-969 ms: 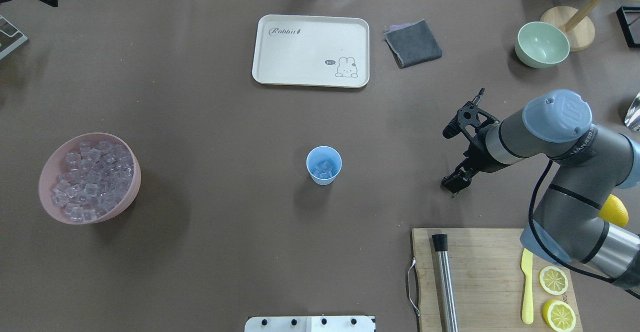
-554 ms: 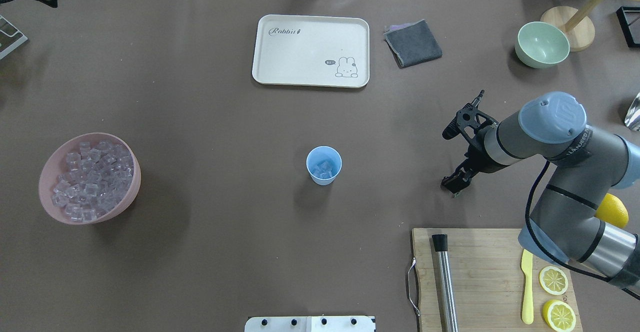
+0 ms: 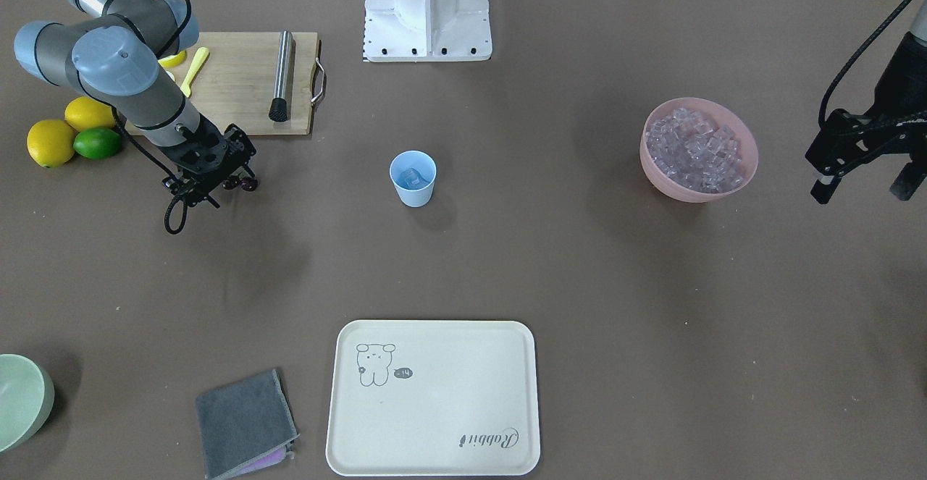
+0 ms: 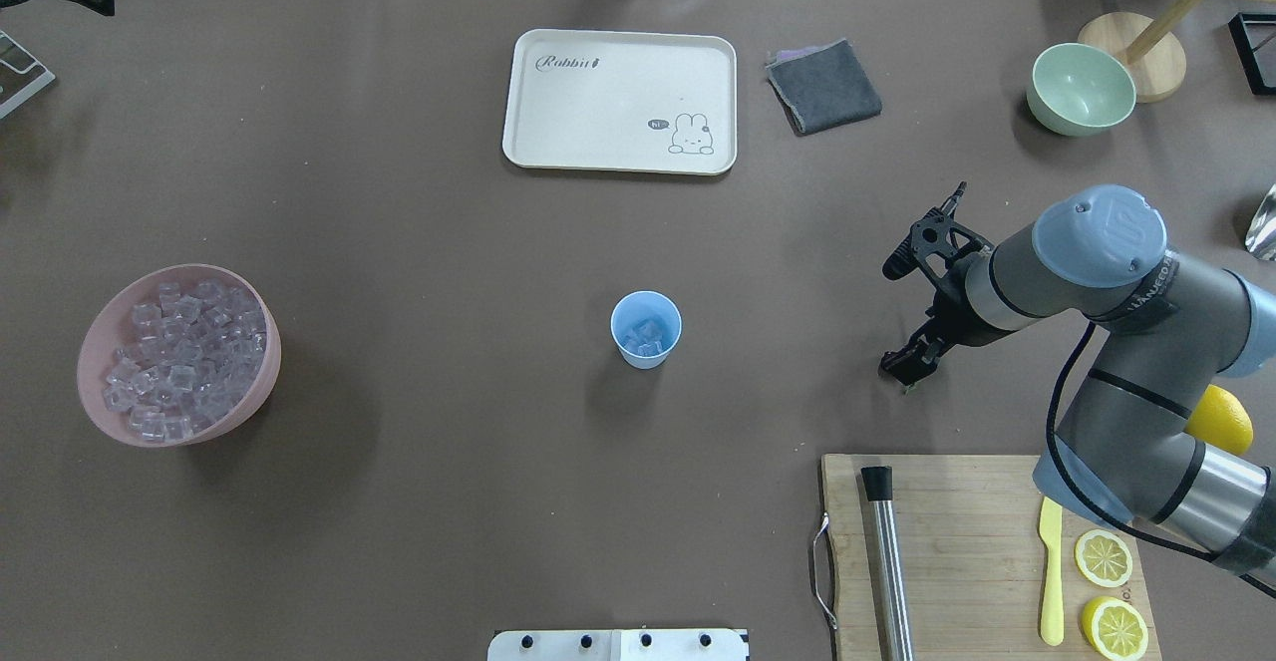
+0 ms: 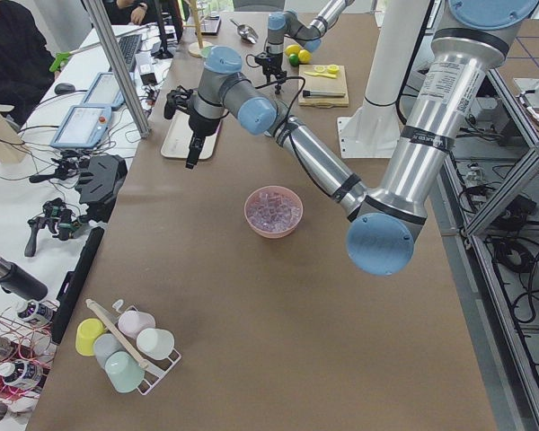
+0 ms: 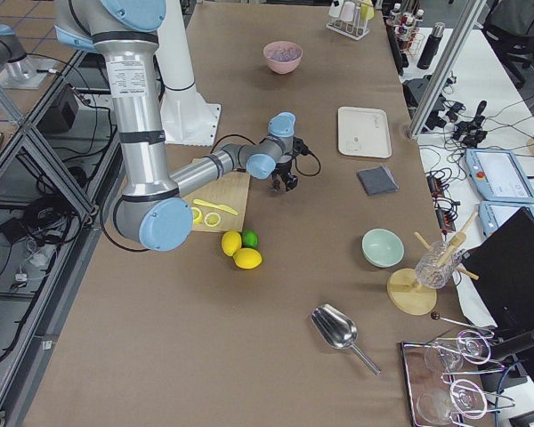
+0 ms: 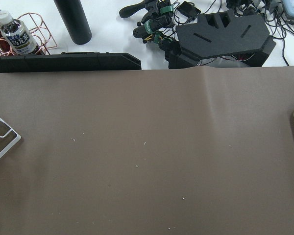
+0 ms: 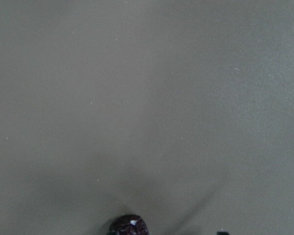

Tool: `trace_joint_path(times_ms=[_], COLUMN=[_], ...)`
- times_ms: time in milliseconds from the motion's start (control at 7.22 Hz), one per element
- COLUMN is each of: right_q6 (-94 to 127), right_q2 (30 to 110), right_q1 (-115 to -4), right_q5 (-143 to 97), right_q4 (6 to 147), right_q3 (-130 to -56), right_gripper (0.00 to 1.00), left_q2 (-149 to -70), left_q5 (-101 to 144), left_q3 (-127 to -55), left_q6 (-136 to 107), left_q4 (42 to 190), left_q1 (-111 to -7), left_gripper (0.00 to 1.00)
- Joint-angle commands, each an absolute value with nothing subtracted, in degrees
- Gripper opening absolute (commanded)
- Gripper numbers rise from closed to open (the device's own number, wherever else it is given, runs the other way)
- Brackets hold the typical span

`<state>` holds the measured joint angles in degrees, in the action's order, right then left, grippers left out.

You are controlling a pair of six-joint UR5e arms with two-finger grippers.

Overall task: Put ice and cherries in cup
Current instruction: 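Lower the right gripper onto the dark red cherries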

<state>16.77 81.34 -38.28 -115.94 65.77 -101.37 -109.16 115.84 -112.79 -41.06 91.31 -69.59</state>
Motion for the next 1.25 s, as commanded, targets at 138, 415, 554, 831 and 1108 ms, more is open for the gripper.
trace_joint_path(times_ms=[138,415,554,831,1108], right_q6=[16.7,16.7,16.7,16.6,16.7], right_q2=[81.8,81.9,82.0,82.5,82.5], right_q1=[-38.3,-38.0,-37.7,-37.2,-37.1], right_q5=[-116.0,-116.0,-116.0,-116.0,-116.1], right_q4=[65.7,65.7,65.7,65.7,65.7], right_q3=[-102.0,-102.0,-102.0,-102.0,-102.1], right_gripper=[0.64,0.65,0.65,0.67,0.67], left_q2=[-109.2,-109.2,-109.2,-109.2,-109.2], left_q5=[115.8,115.8,115.8,115.8,115.8], left_q3=[-112.8,-112.7,-112.3,-112.3,-112.3], left_q6=[-41.0,-41.0,-41.0,-41.0,-41.0], left_q4=[91.2,91.2,91.2,91.2,91.2], left_q1=[-69.7,-69.8,-69.9,-70.0,-70.0], left_gripper=[0.98,0.98,0.98,0.98,0.98])
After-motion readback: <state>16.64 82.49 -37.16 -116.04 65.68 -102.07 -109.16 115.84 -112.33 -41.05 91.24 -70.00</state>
